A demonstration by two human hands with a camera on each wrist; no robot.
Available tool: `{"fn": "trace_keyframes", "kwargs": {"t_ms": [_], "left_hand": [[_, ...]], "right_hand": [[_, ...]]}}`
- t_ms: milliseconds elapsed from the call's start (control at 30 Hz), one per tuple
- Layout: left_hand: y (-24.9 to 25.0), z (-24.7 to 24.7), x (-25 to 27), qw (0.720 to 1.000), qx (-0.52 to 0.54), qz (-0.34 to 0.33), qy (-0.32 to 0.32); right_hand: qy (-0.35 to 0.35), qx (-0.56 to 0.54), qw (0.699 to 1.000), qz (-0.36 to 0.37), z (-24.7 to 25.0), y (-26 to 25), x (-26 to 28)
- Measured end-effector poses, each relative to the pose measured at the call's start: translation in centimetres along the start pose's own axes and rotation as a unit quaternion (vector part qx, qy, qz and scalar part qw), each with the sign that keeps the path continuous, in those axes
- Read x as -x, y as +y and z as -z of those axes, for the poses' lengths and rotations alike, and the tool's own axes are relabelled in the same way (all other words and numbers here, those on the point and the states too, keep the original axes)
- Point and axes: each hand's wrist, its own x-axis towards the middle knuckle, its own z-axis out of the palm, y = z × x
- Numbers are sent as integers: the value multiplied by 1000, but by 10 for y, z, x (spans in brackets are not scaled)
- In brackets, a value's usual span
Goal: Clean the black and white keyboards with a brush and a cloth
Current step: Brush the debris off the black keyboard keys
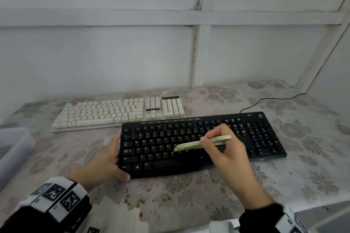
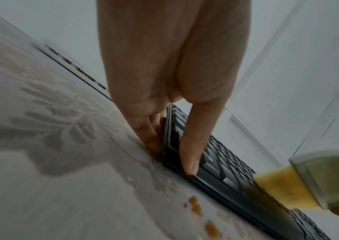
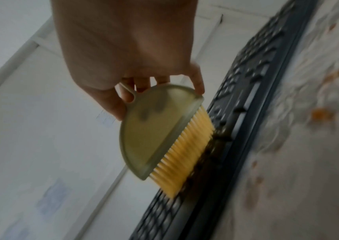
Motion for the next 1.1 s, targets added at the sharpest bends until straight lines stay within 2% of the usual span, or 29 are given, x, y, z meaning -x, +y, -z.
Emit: {"fn": "trace_keyframes", "kwargs": {"t_ms": [133, 200, 267, 367, 533, 600, 700, 800, 933, 1100], "left_hand": [[-2, 0, 0, 1000, 7, -2, 3], [-2, 0, -1, 1000, 14, -4, 4], [-3, 1, 0, 1000, 19, -9, 3], [-4, 1, -2, 1000, 28, -11, 3], [-5, 3, -2, 1000, 29, -12, 2], [-6, 2, -3, 999, 35, -14, 5], [-7, 2, -3, 999, 31, -14, 7], [-7, 3, -4, 999, 30, -10, 10], [-6, 2, -4, 999, 30, -8, 13], [-7, 3, -4, 1000, 21, -10, 12]], "right_hand": [[62, 82, 995, 1, 25, 12, -5], [89, 85, 992, 18, 29, 10, -4], [66, 44, 996, 33, 21, 5, 0], [25, 40, 998, 44, 11, 9, 4], [107, 44, 993, 1, 40, 25, -7], [124, 9, 992, 4, 49, 23, -8], [67, -52, 996, 34, 43, 17, -4], [34, 3, 998, 46, 41, 26, -1], [85, 30, 995, 47, 65, 39, -4], [133, -18, 991, 29, 106, 55, -15]]}}
